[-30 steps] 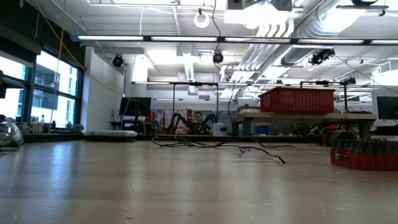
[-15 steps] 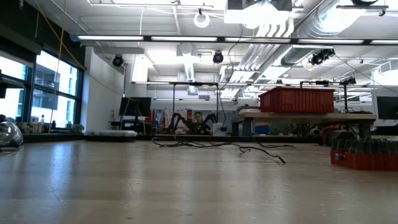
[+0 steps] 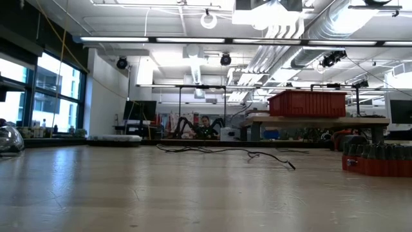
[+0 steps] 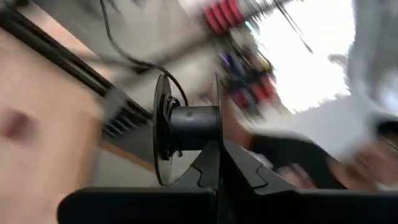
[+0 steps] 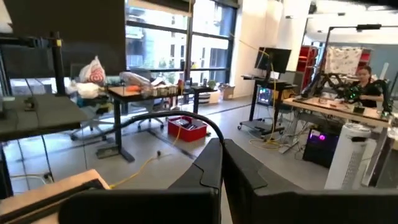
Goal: Coil cords
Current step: Uncoil the black wire from the spool
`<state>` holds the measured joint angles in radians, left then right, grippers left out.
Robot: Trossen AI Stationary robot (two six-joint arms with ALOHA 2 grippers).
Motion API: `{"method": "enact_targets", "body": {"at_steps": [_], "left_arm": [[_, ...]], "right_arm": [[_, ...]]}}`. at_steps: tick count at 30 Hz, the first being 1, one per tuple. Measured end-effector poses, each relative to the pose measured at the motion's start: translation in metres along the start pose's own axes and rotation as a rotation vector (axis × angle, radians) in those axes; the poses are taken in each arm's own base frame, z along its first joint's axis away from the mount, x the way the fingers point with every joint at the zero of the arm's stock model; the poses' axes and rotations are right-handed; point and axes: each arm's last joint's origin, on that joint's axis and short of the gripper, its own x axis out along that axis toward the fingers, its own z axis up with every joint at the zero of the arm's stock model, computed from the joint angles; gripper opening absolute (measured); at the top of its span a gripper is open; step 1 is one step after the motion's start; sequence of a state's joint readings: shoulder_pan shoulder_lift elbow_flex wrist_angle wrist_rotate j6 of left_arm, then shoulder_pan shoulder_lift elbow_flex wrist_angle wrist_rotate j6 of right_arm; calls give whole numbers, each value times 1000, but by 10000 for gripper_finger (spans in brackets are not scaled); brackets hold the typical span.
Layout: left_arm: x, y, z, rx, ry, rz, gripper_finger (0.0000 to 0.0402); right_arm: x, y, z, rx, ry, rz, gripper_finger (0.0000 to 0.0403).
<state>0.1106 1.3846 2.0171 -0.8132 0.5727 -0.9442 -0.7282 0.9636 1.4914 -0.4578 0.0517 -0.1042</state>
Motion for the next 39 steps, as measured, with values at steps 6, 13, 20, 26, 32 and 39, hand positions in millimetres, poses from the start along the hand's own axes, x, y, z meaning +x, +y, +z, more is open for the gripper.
{"method": "enact_targets", "body": {"at_steps": [6,13,20,26,32,39], "left_arm": [[-34,7,37,155,-415,129,0],[-56,-3,82,417,-759,-40,0],[-71,-8,90,481,-844,-107,0],[-68,-11,86,448,-762,-172,0],[-58,-16,80,444,-708,-212,0],[-54,-15,77,391,-648,-229,0]], "right_arm": [[-29,8,0,175,40,203,0],[-22,38,-16,265,246,506,0],[5,89,-39,187,461,721,0],[37,139,-73,48,655,764,4],[64,181,-98,-31,698,803,82],[65,194,-89,-63,596,769,226]]}}
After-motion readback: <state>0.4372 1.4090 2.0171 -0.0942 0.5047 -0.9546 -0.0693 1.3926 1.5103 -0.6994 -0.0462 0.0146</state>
